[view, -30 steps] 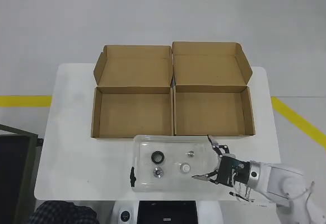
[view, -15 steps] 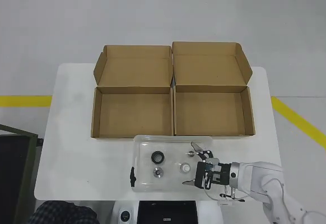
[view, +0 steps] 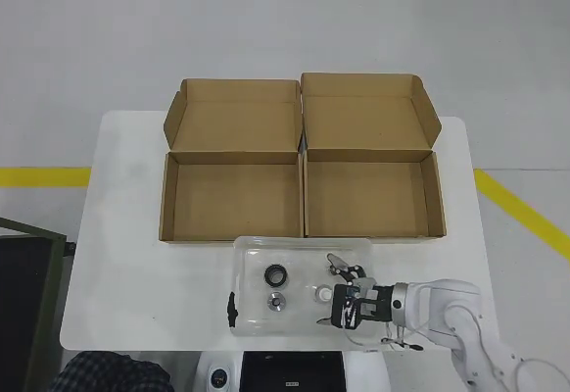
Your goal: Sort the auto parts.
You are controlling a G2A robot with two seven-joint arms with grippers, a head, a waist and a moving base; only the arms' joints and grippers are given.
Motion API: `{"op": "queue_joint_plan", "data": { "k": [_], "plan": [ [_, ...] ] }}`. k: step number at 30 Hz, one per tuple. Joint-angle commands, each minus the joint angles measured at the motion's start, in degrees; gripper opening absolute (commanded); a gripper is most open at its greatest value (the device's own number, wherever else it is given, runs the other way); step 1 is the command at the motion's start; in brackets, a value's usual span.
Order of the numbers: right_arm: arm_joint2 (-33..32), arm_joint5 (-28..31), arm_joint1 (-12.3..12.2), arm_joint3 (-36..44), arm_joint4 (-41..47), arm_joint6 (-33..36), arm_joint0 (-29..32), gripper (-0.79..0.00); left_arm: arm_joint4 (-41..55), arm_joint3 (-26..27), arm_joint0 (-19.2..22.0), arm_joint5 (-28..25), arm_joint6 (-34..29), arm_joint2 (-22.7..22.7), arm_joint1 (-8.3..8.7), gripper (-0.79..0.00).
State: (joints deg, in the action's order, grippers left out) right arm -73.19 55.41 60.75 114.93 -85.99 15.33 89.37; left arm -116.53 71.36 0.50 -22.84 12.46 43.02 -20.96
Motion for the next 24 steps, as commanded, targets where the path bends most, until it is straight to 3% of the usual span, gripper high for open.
{"op": "queue_joint_plan", "data": {
  "k": [1, 5, 9, 14, 15, 17, 24],
  "plan": [
    [0.32, 0.17, -0.08, -0.11, -0.04, 0.47, -0.20, -0.157, 0.00, 0.00, 0.00, 0.00, 0.00, 0.00, 0.00, 0.000],
    [0.96, 0.62, -0.26, -0.49, -0.12, 1.28, -0.42, -0.394, 0.00, 0.00, 0.00, 0.00, 0.00, 0.00, 0.00, 0.000],
    [1.38, 0.96, -0.45, -0.62, -0.15, 1.91, -0.62, -0.440, 0.00, 0.00, 0.00, 0.00, 0.00, 0.00, 0.00, 0.000],
    [1.60, 1.09, -0.70, -0.60, -0.11, 2.40, -0.94, -0.554, 0.00, 0.00, 0.00, 0.00, 0.00, 0.00, 0.00, 0.000],
    [1.55, 1.15, -0.75, -0.57, -0.01, 2.42, -1.03, -0.600, 0.00, 0.00, 0.00, 0.00, 0.00, 0.00, 0.00, 0.000],
    [1.31, 1.24, -0.87, -0.34, 0.44, 2.36, -1.14, -0.773, 0.00, 0.00, 0.00, 0.00, 0.00, 0.00, 0.00, 0.000],
    [-0.30, 2.15, -1.33, 1.02, 4.07, 0.86, -1.12, -0.785, 0.00, 0.00, 0.00, 0.00, 0.00, 0.00, 0.00, 0.000]
  ]
}}
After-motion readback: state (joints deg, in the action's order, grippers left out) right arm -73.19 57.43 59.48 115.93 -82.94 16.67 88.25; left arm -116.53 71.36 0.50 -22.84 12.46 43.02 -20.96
